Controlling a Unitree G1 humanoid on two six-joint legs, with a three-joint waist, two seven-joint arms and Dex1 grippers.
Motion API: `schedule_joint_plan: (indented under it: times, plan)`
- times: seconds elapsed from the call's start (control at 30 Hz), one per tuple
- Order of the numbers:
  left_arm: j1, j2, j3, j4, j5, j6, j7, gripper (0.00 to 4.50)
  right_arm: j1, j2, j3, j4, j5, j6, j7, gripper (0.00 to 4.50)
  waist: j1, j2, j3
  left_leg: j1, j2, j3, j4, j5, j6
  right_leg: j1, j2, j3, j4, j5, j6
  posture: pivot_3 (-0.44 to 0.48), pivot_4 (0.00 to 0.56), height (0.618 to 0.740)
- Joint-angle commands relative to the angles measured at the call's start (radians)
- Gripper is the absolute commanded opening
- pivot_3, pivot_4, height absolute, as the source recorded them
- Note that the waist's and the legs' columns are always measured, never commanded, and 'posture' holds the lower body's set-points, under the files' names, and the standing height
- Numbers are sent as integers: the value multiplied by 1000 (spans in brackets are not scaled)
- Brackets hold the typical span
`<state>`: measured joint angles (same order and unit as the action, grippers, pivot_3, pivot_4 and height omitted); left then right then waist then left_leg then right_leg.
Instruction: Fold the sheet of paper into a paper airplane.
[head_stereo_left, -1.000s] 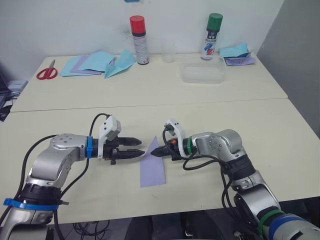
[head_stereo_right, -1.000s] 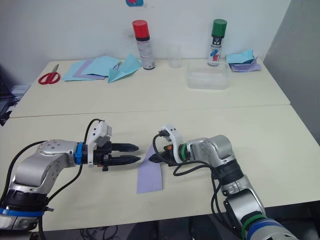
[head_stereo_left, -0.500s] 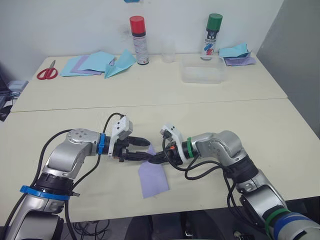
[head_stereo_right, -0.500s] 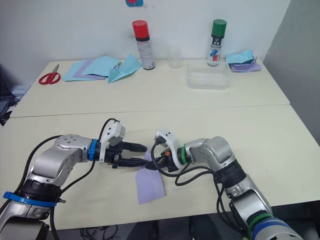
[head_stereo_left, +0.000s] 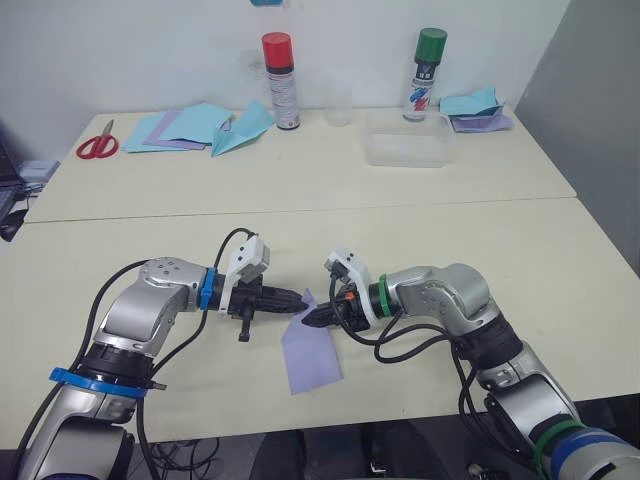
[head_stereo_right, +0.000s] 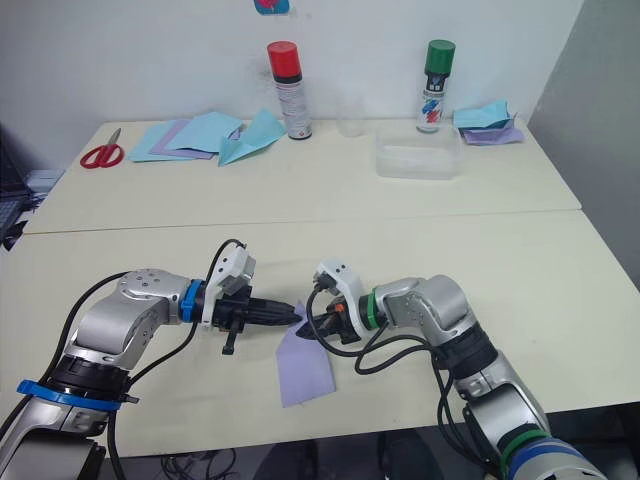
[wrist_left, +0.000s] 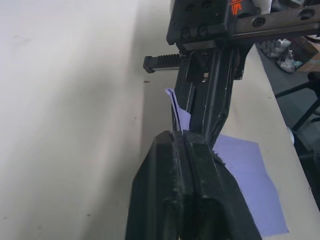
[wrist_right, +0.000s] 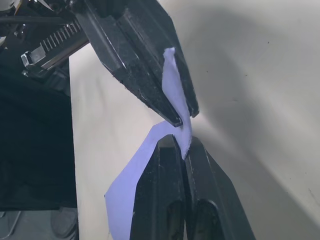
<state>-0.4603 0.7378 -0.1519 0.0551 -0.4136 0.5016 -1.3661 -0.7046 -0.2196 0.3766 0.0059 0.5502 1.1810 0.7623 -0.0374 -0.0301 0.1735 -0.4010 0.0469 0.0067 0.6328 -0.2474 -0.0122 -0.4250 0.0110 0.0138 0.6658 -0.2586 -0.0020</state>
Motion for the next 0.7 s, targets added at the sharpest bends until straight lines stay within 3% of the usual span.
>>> schedule_joint_plan:
  times: [0.03,0.1,0.2,0.5,0.6,0.7]
  plan:
    - [-8,-1,20,-25,-10,5,11,20,2,27,3,-44,18,-15,13,0,0,0,0,0,0,0,1,0,0,0,0,0,0,0,0,0,150,740]
    - [-5,2,22,-30,-15,30,19,20,-2,37,-9,-36,10,-24,0,0,0,0,0,0,0,0,1,0,0,0,0,0,1,0,0,0,150,740]
    - [1,1,30,-34,-13,49,40,0,-6,43,-21,-31,-1,-36,-4,579,0,0,0,0,0,0,3,0,0,0,0,0,2,0,0,0,150,740]
    - [161,-39,236,-124,-144,323,312,0,47,-45,-103,-153,-4,-70,-26,3749,-1,0,0,1,0,-1,12,0,0,0,0,1,13,0,0,0,150,740]
    - [223,-74,316,-195,-209,448,424,0,76,-103,-91,-213,-35,-163,8,3749,3,0,0,2,1,-3,12,0,0,0,0,0,13,0,0,0,150,740]
    - [276,-187,412,-237,-234,593,647,0,114,-158,-74,-254,-67,-274,44,3749,5,0,0,3,1,-3,13,0,0,1,0,0,14,0,0,0,150,740]
